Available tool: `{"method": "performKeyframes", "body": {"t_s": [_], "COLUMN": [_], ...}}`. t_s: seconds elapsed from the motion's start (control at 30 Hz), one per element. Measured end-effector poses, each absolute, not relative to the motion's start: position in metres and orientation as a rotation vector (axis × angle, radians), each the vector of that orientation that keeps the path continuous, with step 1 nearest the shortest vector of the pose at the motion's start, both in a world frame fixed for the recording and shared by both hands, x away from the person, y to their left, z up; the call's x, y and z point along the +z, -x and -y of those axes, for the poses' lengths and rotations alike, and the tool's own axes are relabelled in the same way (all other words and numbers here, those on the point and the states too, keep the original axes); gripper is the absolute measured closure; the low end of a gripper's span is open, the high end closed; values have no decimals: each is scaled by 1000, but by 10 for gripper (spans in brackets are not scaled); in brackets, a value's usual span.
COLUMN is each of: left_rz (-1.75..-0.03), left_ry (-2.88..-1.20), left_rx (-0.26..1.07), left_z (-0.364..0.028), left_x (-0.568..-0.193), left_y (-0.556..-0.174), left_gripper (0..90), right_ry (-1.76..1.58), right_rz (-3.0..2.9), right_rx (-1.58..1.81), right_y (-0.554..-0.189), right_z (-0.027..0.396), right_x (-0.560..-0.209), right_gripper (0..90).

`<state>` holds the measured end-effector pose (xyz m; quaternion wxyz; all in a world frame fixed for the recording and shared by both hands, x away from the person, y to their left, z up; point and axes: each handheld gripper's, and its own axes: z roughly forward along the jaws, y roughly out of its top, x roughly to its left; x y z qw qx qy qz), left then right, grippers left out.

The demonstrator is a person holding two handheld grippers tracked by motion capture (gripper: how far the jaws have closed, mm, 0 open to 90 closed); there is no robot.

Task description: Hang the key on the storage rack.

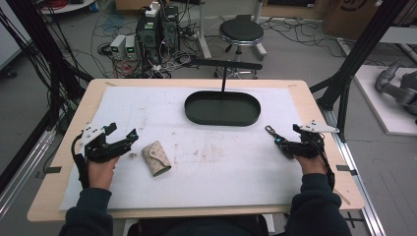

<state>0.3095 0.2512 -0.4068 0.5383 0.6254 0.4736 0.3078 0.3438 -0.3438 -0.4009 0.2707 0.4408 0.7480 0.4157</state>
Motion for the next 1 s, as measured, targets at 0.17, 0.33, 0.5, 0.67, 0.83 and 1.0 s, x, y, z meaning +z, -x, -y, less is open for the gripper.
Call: {"method": "performKeyframes", "body": {"t_s": [0.17, 0.33, 0.5, 0.67, 0.83, 1.0], "left_rz": [-1134, -1139, -1127, -1133, -1139, -1141], "left_ry": [-1488, -1478, -1480, -1473, -1475, -1479], "left_rx": [737, 744, 746, 738, 734, 728], "left_z": [-252, -252, -252, -254, -255, -255], "left_x": [-407, -407, -407, -408, -409, -410], "left_y": [-310, -311, -311, -312, -312, -313], "left_gripper": [183, 184, 186, 188, 189, 189], "right_ry": [-1195, -1206, -1220, -1260, -1321, -1358], "right_rz": [-2010, -2007, -2004, -2007, -2030, -2127], "right_rx": [1131, 1127, 1104, 1054, 980, 858], "right_y": [-345, -344, -343, -343, -350, -363], "right_z": [345, 348, 350, 353, 356, 358], "right_x": [-401, -403, -401, -405, -414, -433], "right_gripper": [189, 189, 189, 189, 197, 246]}}
